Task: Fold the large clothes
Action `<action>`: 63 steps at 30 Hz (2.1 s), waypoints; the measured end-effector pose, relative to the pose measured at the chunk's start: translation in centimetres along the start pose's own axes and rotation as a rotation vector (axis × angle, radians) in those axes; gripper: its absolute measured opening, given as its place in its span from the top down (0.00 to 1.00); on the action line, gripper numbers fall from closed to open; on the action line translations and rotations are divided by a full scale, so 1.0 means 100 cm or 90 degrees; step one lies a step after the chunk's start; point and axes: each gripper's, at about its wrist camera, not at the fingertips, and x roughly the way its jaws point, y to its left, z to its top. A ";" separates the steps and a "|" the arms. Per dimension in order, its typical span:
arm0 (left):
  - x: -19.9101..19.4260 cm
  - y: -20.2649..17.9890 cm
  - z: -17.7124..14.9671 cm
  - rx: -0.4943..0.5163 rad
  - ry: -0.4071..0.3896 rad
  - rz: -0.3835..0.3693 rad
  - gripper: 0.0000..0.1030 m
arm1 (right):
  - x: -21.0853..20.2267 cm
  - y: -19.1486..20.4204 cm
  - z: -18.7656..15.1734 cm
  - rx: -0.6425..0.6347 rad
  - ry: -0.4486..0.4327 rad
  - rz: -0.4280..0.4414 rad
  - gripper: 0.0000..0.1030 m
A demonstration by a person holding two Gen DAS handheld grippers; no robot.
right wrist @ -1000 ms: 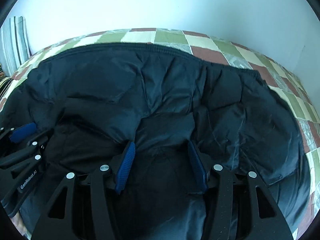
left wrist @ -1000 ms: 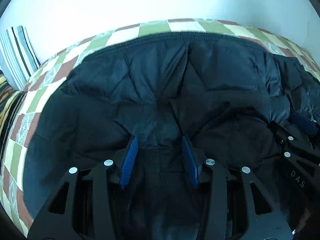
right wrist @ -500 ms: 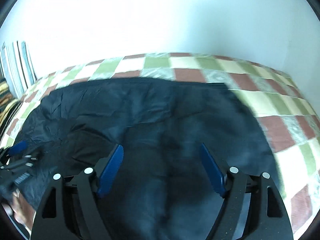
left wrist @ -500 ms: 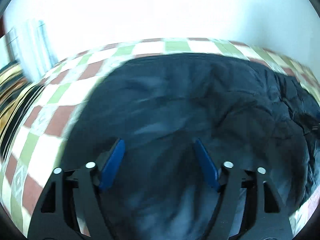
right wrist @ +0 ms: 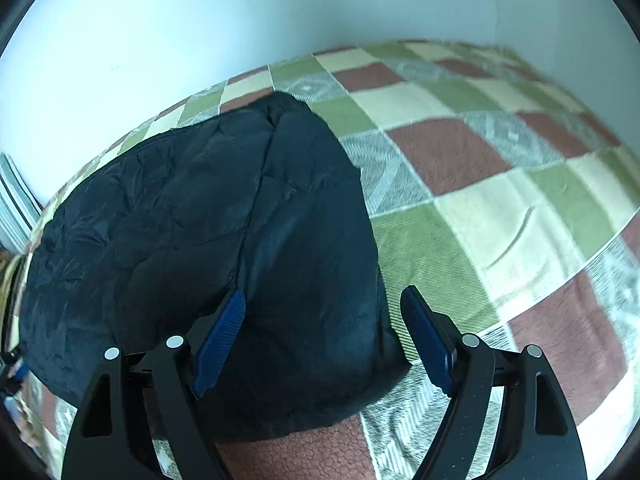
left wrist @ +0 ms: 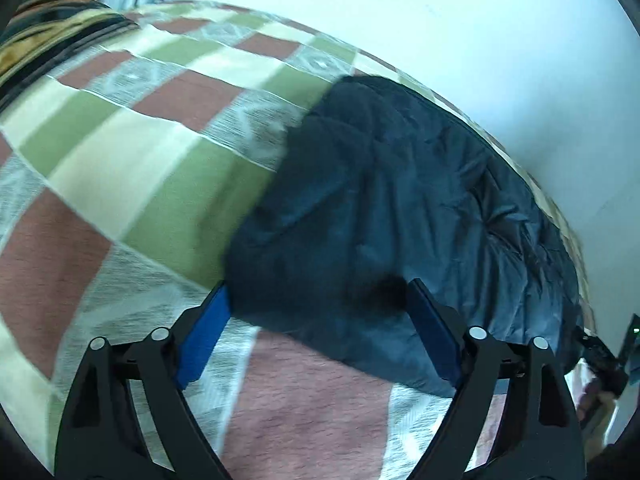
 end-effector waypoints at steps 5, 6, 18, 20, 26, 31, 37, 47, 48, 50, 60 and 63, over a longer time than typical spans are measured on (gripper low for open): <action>0.018 -0.004 0.001 -0.023 -0.007 0.005 0.13 | 0.018 -0.001 -0.005 0.027 0.025 0.022 0.21; 0.020 -0.004 0.001 -0.029 -0.009 0.010 0.20 | 0.021 -0.001 -0.005 0.035 0.031 0.029 0.21; 0.000 -0.011 0.005 -0.017 -0.077 0.018 0.88 | 0.013 0.012 -0.017 0.046 0.013 0.068 0.71; -0.008 -0.010 0.004 -0.003 -0.086 0.022 0.89 | 0.009 0.015 -0.021 0.038 0.003 0.071 0.73; -0.045 0.012 -0.006 0.004 -0.098 0.039 0.90 | -0.009 0.027 -0.044 0.021 0.012 0.103 0.74; -0.079 0.044 -0.027 -0.009 -0.093 0.057 0.90 | -0.028 0.043 -0.075 0.000 0.026 0.129 0.74; -0.123 0.083 -0.061 -0.024 -0.087 0.071 0.90 | -0.055 0.056 -0.114 -0.021 0.042 0.154 0.74; -0.160 0.116 -0.099 -0.032 -0.076 0.085 0.90 | -0.091 0.063 -0.164 -0.049 0.050 0.153 0.74; -0.162 0.118 -0.100 -0.034 -0.075 0.083 0.90 | -0.095 0.062 -0.168 -0.046 0.053 0.155 0.74; -0.167 0.122 -0.106 -0.038 -0.074 0.080 0.90 | -0.100 0.060 -0.173 -0.045 0.057 0.154 0.74; -0.181 0.130 -0.124 -0.043 -0.076 0.073 0.90 | -0.110 0.059 -0.185 -0.053 0.060 0.145 0.73; -0.180 0.133 -0.125 -0.047 -0.073 0.070 0.89 | -0.108 0.059 -0.183 -0.055 0.060 0.142 0.72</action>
